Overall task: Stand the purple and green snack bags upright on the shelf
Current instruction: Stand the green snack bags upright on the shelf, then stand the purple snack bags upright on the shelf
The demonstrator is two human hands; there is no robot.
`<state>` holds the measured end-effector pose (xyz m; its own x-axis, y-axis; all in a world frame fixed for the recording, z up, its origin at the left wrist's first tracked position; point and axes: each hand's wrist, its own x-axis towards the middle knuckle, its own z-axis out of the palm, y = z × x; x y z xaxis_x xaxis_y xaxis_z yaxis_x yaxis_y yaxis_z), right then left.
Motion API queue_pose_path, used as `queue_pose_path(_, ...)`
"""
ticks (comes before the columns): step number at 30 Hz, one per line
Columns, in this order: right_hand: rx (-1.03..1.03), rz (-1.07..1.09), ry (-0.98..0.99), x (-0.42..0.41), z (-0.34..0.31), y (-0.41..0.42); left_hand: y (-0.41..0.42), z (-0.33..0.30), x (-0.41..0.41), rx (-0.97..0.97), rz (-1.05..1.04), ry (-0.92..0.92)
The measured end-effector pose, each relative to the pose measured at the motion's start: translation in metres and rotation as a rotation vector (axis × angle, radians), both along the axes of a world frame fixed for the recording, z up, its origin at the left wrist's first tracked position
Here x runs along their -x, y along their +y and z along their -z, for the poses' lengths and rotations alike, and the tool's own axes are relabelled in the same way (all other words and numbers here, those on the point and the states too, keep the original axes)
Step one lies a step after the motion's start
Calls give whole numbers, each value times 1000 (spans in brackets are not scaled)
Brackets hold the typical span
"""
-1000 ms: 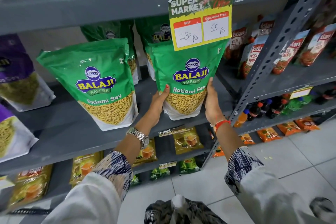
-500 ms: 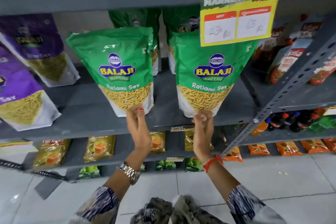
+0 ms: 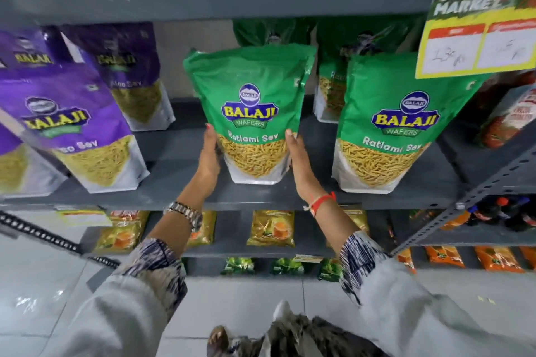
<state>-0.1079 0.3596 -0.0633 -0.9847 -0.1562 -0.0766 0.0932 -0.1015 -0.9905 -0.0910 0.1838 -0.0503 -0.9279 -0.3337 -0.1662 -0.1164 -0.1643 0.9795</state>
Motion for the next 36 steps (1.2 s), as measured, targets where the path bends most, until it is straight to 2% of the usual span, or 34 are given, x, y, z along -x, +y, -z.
queue_pose_path(3,42,26,31,-2,5,-2,7,-1,-9,50,117,75)
queue_pose_path(16,88,192,73,-18,12,-14,0,7,-9,-30,205,95)
queue_pose_path(18,87,288,81,-23,13,-16,-4,5,-13,8,190,82)
queue_pose_path(21,96,595,159,-38,19,-22,-14,2,-26,39,159,90)
queue_pose_path(23,168,758,211,-60,25,-40,-30,9,-41,134,135,158)
queue_pose_path(24,180,769,239,-72,29,-56,-42,15,-51,172,116,203)
queue_pose_path(28,171,507,235,-106,43,-135,-96,29,-88,204,-121,336)
queue_pose_path(33,62,182,259,-92,38,-221,-179,21,-105,239,-546,382)
queue_pose_path(36,36,22,208,-64,23,-260,-224,15,-98,204,-583,325)
